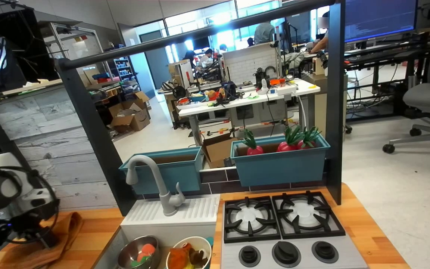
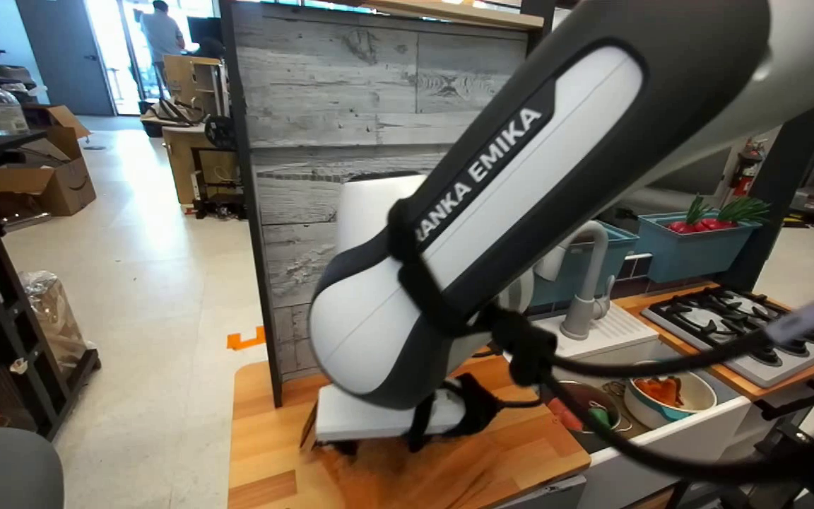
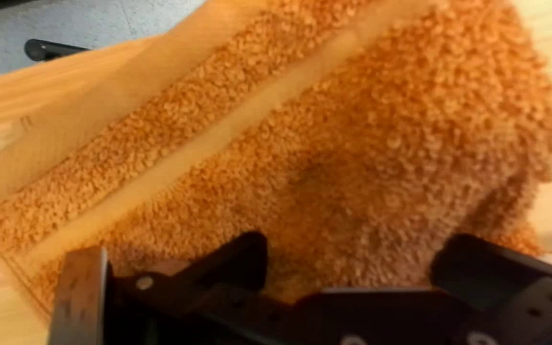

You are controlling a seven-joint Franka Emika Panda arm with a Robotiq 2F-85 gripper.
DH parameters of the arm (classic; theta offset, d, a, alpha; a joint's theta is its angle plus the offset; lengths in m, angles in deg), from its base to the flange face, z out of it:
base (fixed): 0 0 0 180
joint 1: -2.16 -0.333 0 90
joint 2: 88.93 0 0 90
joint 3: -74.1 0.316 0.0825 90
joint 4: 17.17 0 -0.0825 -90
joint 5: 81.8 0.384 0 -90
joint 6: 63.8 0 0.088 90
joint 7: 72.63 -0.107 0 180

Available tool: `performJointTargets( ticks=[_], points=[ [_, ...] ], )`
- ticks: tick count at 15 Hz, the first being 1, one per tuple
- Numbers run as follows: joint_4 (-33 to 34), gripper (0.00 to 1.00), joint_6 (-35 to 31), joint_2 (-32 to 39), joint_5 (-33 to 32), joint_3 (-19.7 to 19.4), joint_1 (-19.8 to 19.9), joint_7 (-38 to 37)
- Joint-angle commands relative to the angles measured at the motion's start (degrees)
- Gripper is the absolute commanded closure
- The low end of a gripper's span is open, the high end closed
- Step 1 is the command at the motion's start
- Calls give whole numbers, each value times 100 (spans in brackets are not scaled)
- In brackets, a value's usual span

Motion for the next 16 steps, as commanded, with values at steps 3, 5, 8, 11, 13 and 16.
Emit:
performJointTargets(
  ticks=[3, 5, 8, 11, 13, 16],
  points=[
    [-479, 0, 34, -4, 336, -243, 748, -230],
    [-399, 0, 30, -32, 357, -19, 860, 44],
    [-373, 0, -110, -78, 161, 140, 588, 390],
    [-220, 0, -220, -86, -21, 229, 111, 650],
    [-161, 0, -302, -108, -109, 265, -174, 739],
    [-146, 0, -552, -54, -159, 69, -400, 846]
  ],
)
